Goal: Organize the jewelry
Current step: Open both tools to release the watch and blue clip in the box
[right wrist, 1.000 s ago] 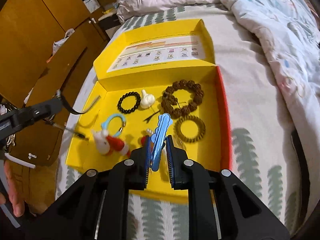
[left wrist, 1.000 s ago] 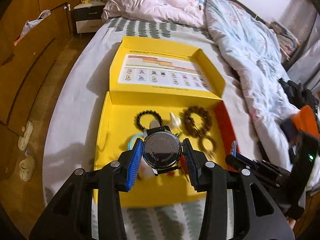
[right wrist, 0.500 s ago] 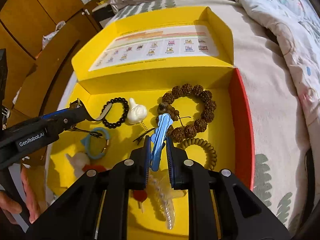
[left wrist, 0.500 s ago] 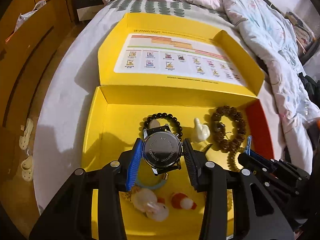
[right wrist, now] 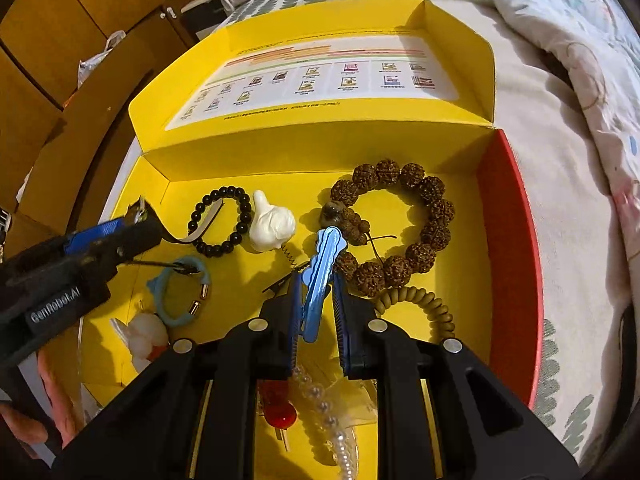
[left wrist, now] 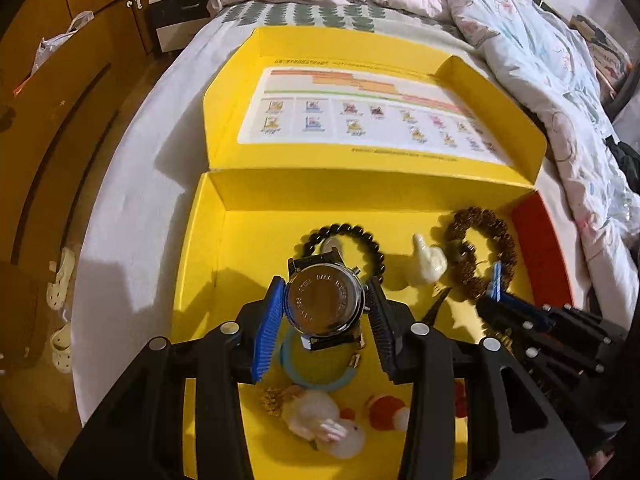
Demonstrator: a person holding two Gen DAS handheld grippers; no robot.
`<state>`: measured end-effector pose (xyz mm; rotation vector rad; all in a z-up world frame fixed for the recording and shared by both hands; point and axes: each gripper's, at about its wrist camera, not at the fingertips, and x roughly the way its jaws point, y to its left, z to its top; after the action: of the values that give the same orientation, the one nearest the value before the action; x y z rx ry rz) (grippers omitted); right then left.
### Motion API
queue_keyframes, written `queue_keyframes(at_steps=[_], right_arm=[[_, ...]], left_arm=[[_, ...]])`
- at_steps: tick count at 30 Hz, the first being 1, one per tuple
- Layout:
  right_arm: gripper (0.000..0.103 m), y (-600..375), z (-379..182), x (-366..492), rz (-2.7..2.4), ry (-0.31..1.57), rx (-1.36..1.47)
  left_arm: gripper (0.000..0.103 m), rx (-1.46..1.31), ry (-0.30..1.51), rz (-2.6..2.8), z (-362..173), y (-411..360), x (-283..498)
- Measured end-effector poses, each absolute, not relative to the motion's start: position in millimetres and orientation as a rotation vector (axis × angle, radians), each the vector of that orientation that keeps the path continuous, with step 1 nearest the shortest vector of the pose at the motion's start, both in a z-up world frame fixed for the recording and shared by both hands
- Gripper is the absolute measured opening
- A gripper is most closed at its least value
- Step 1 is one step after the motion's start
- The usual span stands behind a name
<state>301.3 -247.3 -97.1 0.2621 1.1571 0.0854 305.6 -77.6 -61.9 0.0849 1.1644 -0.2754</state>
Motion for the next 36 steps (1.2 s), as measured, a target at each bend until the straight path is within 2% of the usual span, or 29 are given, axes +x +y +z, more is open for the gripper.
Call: queue_keyframes(at_steps=[15, 18, 29, 30, 32, 36], right_arm=[[0.020, -246, -104, 301, 0.070, 1.170, 0.235], [0.023, -248, -100, 298, 0.063, 1.160, 0.234], [0.023, -259, -67, 273, 0.046, 1.085, 0.254], [0.023, -259, -62, 268, 0.047, 1.078, 0.257], [0.023, -259, -53, 257, 0.048, 1.053, 0.267], [0.023, -257, -37, 229, 0.058, 0.994, 0.274]], left_arm=[[0.040, 0.105, 1.188, -0.247, -76, -67, 304], [0.043, 0.099, 1.177, -0.246, -73, -66, 303], [0.044, 0.088, 1.100, -0.246, -38, -51, 285], [0.045, 0.085, 1.091, -0.250, -34, -50, 282], [0.054, 0.067, 1.059, -0.257, -21, -41, 272], [0.057, 0.058, 1.002, -0.260, -2, -30, 248]])
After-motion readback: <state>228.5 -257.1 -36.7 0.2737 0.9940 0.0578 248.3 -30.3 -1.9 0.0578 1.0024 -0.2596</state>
